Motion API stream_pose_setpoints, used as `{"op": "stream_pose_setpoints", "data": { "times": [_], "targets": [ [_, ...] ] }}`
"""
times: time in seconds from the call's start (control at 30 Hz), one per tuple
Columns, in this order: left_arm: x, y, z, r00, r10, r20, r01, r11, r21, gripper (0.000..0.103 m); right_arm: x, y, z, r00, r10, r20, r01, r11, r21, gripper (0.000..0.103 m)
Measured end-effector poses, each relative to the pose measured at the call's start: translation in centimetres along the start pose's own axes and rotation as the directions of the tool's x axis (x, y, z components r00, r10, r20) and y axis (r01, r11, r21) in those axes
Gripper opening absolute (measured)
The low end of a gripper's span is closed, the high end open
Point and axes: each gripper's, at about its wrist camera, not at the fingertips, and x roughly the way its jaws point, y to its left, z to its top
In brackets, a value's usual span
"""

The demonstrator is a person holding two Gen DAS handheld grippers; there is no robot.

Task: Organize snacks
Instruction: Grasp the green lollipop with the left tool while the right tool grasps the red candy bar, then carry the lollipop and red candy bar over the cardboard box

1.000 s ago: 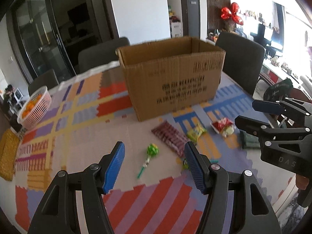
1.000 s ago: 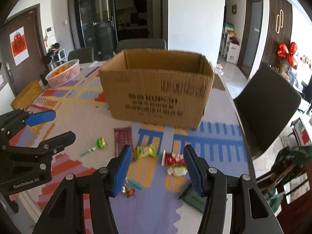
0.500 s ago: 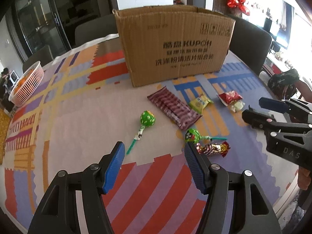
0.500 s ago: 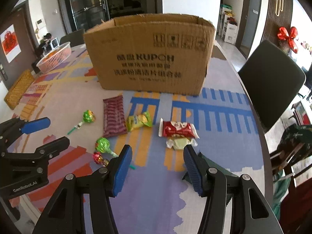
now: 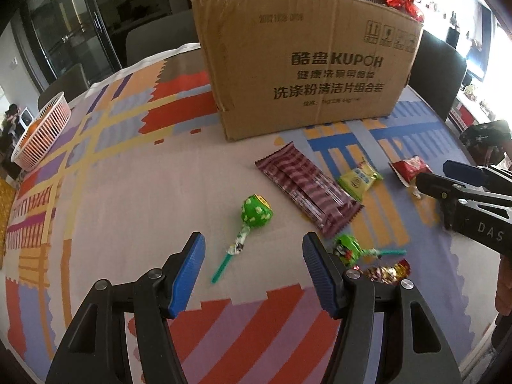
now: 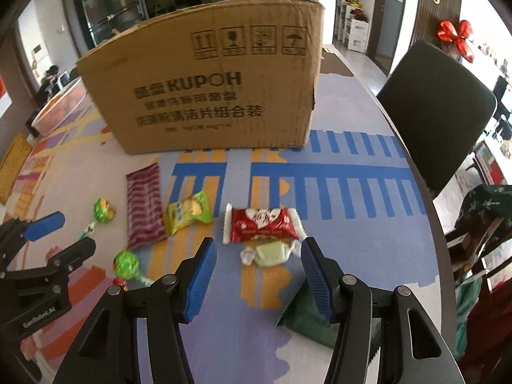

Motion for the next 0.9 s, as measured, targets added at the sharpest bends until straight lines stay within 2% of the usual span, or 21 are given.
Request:
{"op": "stream_pose_setpoints", "data": {
  "times": [0.03, 0.1, 0.47, 0.67, 0.73, 0.83, 0.9],
  "targets": [
    [0.3, 0.1, 0.1, 1.000, 0.001, -0.004, -0.001, 1.000, -0.002, 0.063, 0.2, 0.0, 0.2, 1.000, 0.001, 0.001, -0.001, 1.000, 0.001, 0.061],
    [0.7, 0.2, 0.2, 1.000, 0.002, -0.009, -0.002, 1.000, -0.004, 0.063, 0.6, 0.0, 0.4, 1.000, -0.007, 0.002, 0.007, 1.000, -0.001, 0.063],
    [3.0, 0.5, 1.0, 0.999, 0.002, -0.034, -0.002, 1.000, -0.019, 0.061, 3.1, -0.2, 1.2, 0.999, -0.013, -0.032, 0.013, 1.000, -0.004, 0.063],
    [3.8, 0.5, 1.5, 0.999, -0.014, -0.048, 0.012, 0.999, -0.034, 0.046, 4.4, -0.4, 1.7, 0.999, 0.004, -0.047, -0.003, 1.000, 0.006, 0.064],
    [3.8, 0.6, 1.6, 0.999, -0.023, -0.049, 0.021, 0.999, -0.041, 0.036, 4.6, -0.4, 1.8, 0.999, 0.007, -0.045, -0.007, 1.000, 0.009, 0.064],
    [4.0, 0.5, 1.8, 0.998, -0.032, -0.051, 0.030, 0.999, -0.044, 0.026, 5.0, -0.3, 2.0, 0.999, 0.013, -0.043, -0.013, 1.000, 0.008, 0.064],
    [4.0, 0.4, 1.9, 0.998, -0.031, -0.051, 0.029, 0.999, -0.043, 0.025, 5.1, -0.4, 2.3, 0.999, 0.017, -0.038, -0.017, 1.000, 0.009, 0.063]
  ]
}}
